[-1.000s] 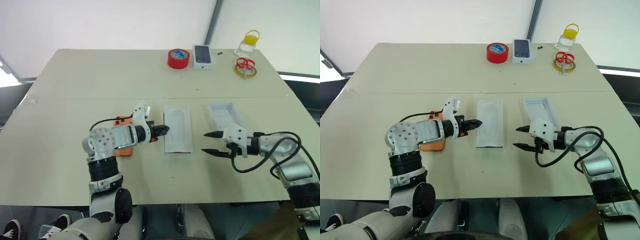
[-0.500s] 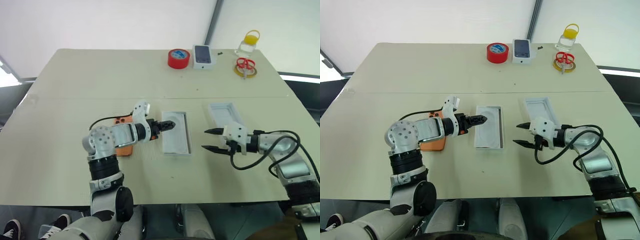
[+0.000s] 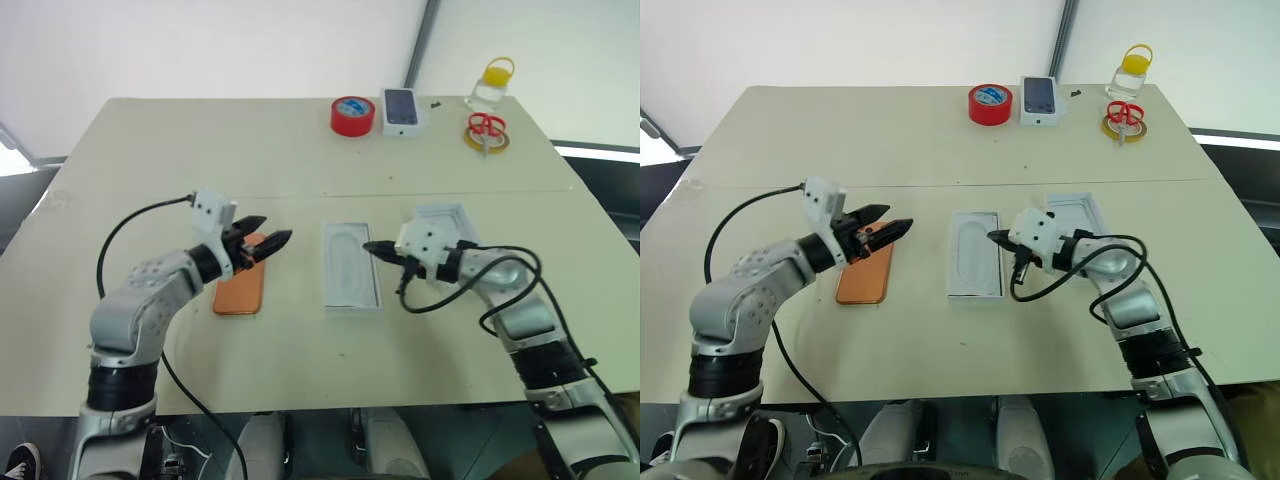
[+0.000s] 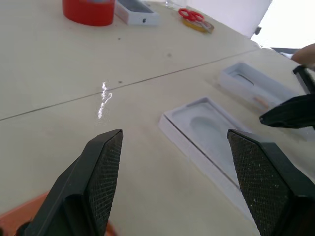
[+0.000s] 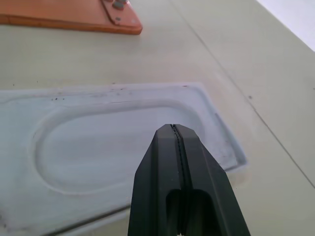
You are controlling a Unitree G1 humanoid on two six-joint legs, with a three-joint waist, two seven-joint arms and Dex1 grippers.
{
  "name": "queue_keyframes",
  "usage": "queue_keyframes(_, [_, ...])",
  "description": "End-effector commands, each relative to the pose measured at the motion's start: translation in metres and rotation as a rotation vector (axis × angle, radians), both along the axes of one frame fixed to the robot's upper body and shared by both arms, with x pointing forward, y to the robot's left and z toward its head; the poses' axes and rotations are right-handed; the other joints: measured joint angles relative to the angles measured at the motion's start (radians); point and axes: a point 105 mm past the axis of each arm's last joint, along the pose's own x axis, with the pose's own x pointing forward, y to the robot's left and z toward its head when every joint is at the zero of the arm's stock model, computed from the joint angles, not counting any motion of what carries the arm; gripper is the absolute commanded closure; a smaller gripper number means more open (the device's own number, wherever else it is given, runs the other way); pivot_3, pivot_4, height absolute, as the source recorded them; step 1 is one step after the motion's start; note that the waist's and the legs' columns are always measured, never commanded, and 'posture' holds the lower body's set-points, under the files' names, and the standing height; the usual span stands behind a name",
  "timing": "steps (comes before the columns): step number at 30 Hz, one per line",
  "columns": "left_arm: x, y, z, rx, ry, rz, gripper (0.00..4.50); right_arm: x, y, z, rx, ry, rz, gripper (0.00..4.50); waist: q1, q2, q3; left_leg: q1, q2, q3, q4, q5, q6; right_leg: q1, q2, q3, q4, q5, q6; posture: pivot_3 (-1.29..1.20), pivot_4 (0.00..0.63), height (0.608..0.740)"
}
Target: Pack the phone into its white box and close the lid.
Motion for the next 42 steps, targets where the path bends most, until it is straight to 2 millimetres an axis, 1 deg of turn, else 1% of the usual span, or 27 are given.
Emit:
queue_keyframes(1, [-0.008,0.016,0.018,0.016,-0.173,-0.030,0.94,-0.001,0.008,0.010,-0.033,-0.071,0.021,4.46,0.008,0.000,0.000,-0.002,0.000,0.000,0.001,0.000,0.000,-0.002,-0.001,0.000,0.000,0.000,0.000,0.00,0.150,0.739])
queue_keyframes(3, [-0.012,0.020,0.013,0.074,-0.207,-0.043,0.94,-0.003,0.012,0.006,-0.054,-0.066,0.040,4.46,0.012,0.000,0.000,-0.005,0.000,0.000,0.002,0.000,0.000,-0.004,-0.001,-0.001,0.001,0.001,-0.001,0.00,0.150,0.739])
queue_keyframes(5, [-0.013,0.023,0.013,0.054,-0.209,-0.046,0.94,-0.005,0.016,-0.002,-0.124,-0.059,0.065,4.46,0.016,0.000,0.000,-0.005,0.000,0.000,0.002,0.000,0.001,-0.005,0.000,-0.001,0.001,0.001,-0.001,0.00,0.150,0.739])
queue_keyframes(7, [-0.014,0.025,0.009,0.101,-0.240,-0.036,0.94,-0.007,0.016,-0.013,-0.211,-0.052,0.082,4.46,0.017,0.000,0.000,-0.006,0.000,0.000,0.003,0.000,0.001,-0.005,0.000,-0.001,0.001,0.001,-0.001,0.00,0.150,0.739])
queue_keyframes(10, [-0.016,0.028,-0.002,0.126,-0.217,-0.045,0.94,-0.009,0.011,-0.024,-0.294,-0.039,0.094,4.46,0.015,0.000,0.000,-0.006,0.000,0.000,0.003,0.000,0.001,-0.005,0.000,-0.001,0.001,0.001,0.000,0.00,0.150,0.739])
queue_keyframes(12, [-0.017,0.029,-0.002,0.119,-0.218,-0.040,0.94,-0.009,0.008,-0.026,-0.319,-0.028,0.094,4.46,0.015,0.000,0.000,-0.006,0.000,0.000,0.003,0.000,0.001,-0.005,0.001,-0.001,0.001,0.001,0.000,0.00,0.150,0.739])
queue_keyframes(15, [-0.017,0.028,0.001,0.110,-0.226,-0.034,0.94,-0.010,0.006,-0.023,-0.337,-0.033,0.103,4.46,0.017,0.000,0.000,-0.006,0.000,0.000,0.003,0.000,0.001,-0.005,0.001,-0.002,0.001,0.001,0.000,0.00,0.150,0.739])
queue_keyframes(18, [-0.016,0.026,0.002,0.106,-0.234,-0.031,0.94,-0.010,0.010,-0.019,-0.304,-0.026,0.106,4.46,0.017,0.000,0.000,-0.005,0.000,0.000,0.003,0.000,0.002,-0.004,0.001,-0.002,0.001,0.001,0.000,0.00,0.150,0.739])
queue_keyframes(21, [-0.016,0.024,0.003,0.110,-0.243,-0.030,0.94,-0.013,0.007,-0.026,-0.390,-0.050,0.143,4.46,0.016,0.000,0.000,-0.005,0.001,0.000,0.003,0.000,0.002,-0.004,0.002,-0.002,0.001,0.001,0.000,0.00,0.150,0.739])
queue_keyframes(22, [-0.016,0.024,0.003,0.110,-0.243,-0.029,0.94,-0.012,0.007,-0.025,-0.382,-0.055,0.143,4.46,0.016,0.000,0.000,-0.005,0.001,0.000,0.003,0.000,0.002,-0.004,0.002,-0.002,0.001,0.001,0.000,0.00,0.150,0.739])
queue_keyframes(25, [-0.015,0.025,0.002,0.114,-0.236,-0.027,0.94,-0.009,0.015,-0.013,-0.264,-0.041,0.108,4.46,0.015,0.000,0.000,-0.005,0.001,0.000,0.003,0.000,0.002,-0.004,0.002,-0.002,0.001,0.001,0.000,0.00,0.150,0.739])
queue_keyframes(28, [-0.016,0.025,0.000,0.116,-0.226,-0.032,0.94,-0.007,0.016,-0.003,-0.192,-0.031,0.080,4.46,0.015,0.000,0.000,-0.005,0.001,0.000,0.003,0.000,0.001,-0.004,0.003,-0.002,0.002,0.001,0.000,0.00,0.150,0.739])
queue_keyframes(32, [-0.018,0.026,-0.001,0.109,-0.215,-0.038,0.94,-0.008,0.015,0.015,-0.066,-0.002,0.076,4.46,0.017,0.000,0.000,-0.005,0.001,0.000,0.003,0.000,0.002,-0.004,0.003,-0.002,0.001,0.001,0.000,0.00,0.150,0.739])
queue_keyframes(34, [-0.018,0.027,-0.001,0.112,-0.212,-0.042,0.94,-0.015,0.011,0.023,0.028,0.121,0.092,4.46,0.016,0.000,0.000,-0.005,0.001,0.000,0.003,0.000,0.002,-0.004,0.003,-0.002,0.001,0.001,0.000,0.00,0.150,0.739])
queue_keyframes(35, [-0.018,0.028,-0.001,0.114,-0.211,-0.044,0.94,-0.020,0.010,0.025,0.029,0.138,0.117,4.23,0.016,0.000,0.000,-0.005,0.002,0.000,0.003,0.000,0.002,-0.004,0.003,-0.002,0.001,0.001,0.000,0.00,0.150,0.739])
queue_keyframes(37, [-0.018,0.029,0.000,0.115,-0.210,-0.049,0.94,-0.028,0.008,0.024,-0.002,0.134,0.155,3.61,0.017,0.000,0.000,-0.005,0.002,-0.001,0.003,0.000,0.002,-0.004,0.003,-0.002,0.001,0.001,0.000,0.00,0.150,0.739])
queue_keyframes(40, [-0.018,0.029,0.000,0.116,-0.212,-0.053,0.94,-0.046,0.010,0.023,0.010,0.204,0.234,2.15,0.017,0.000,0.000,-0.005,0.002,-0.001,0.003,0.000,0.002,-0.004,0.003,-0.002,0.001,0.001,0.000,0.00,0.150,0.739])
queue_keyframes(41, [-0.018,0.030,0.001,0.117,-0.214,-0.055,0.94,-0.052,0.011,0.022,0.006,0.229,0.260,1.58,0.016,0.000,0.000,-0.005,0.002,0.000,0.003,0.000,0.002,-0.004,0.003,-0.002,0.001,0.001,0.000,0.00,0.150,0.739])
queue_keyframes(42, [-0.018,0.030,0.000,0.124,-0.216,-0.057,0.94,-0.060,0.010,0.016,-0.028,0.251,0.287,1.20,0.017,0.000,0.000,-0.005,0.002,0.000,0.003,0.000,0.002,-0.004,0.003,-0.002,0.002,0.001,0.000,0.00,0.150,0.739])
